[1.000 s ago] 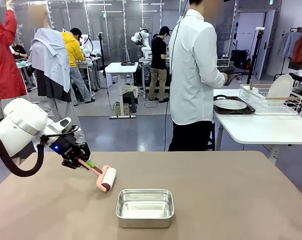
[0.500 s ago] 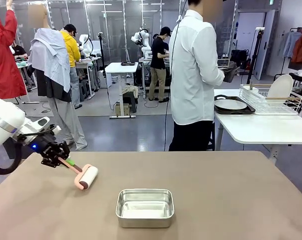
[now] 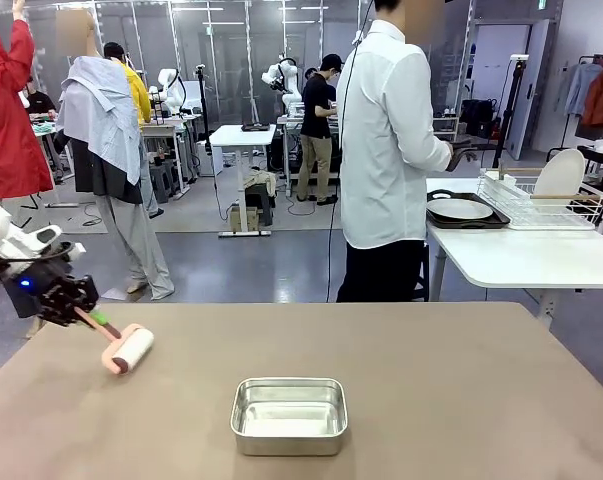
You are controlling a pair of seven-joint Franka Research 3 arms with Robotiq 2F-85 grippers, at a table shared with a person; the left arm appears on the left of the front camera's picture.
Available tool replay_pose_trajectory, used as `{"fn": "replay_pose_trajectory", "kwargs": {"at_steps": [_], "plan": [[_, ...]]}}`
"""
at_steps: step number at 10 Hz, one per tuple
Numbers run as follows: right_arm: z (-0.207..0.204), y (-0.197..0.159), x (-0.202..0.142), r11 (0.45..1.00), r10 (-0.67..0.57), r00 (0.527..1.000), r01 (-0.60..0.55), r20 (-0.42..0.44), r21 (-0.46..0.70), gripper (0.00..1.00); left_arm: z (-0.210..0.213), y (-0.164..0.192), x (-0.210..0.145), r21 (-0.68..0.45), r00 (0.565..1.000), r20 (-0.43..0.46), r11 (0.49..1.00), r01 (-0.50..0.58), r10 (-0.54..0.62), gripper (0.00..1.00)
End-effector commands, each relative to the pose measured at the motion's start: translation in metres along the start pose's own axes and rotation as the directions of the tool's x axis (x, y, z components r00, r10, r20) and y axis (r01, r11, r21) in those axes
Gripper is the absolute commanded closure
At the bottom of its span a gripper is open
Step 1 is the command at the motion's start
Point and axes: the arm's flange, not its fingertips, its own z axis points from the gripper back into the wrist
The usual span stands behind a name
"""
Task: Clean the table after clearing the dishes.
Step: When the right (or left) Handle tray is removed, use the right hand (or left hand) to clean the right (or left) side of the table with the Lint Roller.
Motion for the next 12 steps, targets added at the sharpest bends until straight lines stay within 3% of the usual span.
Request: {"fn": "replay_pose_trajectory", "kwargs": {"at_steps": [1, 5, 6, 12], "plan": [[0.002, 0.002, -0.002, 1.0, 0.006, 1.0, -0.006, -0.013, -0.009, 0.0, 0.009, 0.035, 0.005, 0.136, 0.998, 0.047, 0.99, -0.048, 0.042, 0.78], [0.002, 0.002, -0.002, 1.0, 0.006, 1.0, -0.006, -0.013, -0.009, 0.0, 0.03, 0.048, -0.004, 0.165, 0.986, 0.118, 0.977, -0.134, 0.115, 0.78], [0.002, 0.002, -0.002, 1.0, 0.006, 1.0, -0.006, -0.013, -0.009, 0.0, 0.043, 0.04, -0.008, 0.121, 0.985, 0.128, 0.984, -0.128, 0.113, 0.78], [0.002, 0.002, -0.002, 1.0, 0.006, 1.0, -0.006, -0.013, -0.009, 0.0, 0.153, -0.06, -0.078, 0.196, 0.96, 0.272, 0.98, 0.008, -0.062, 0.78]]}}
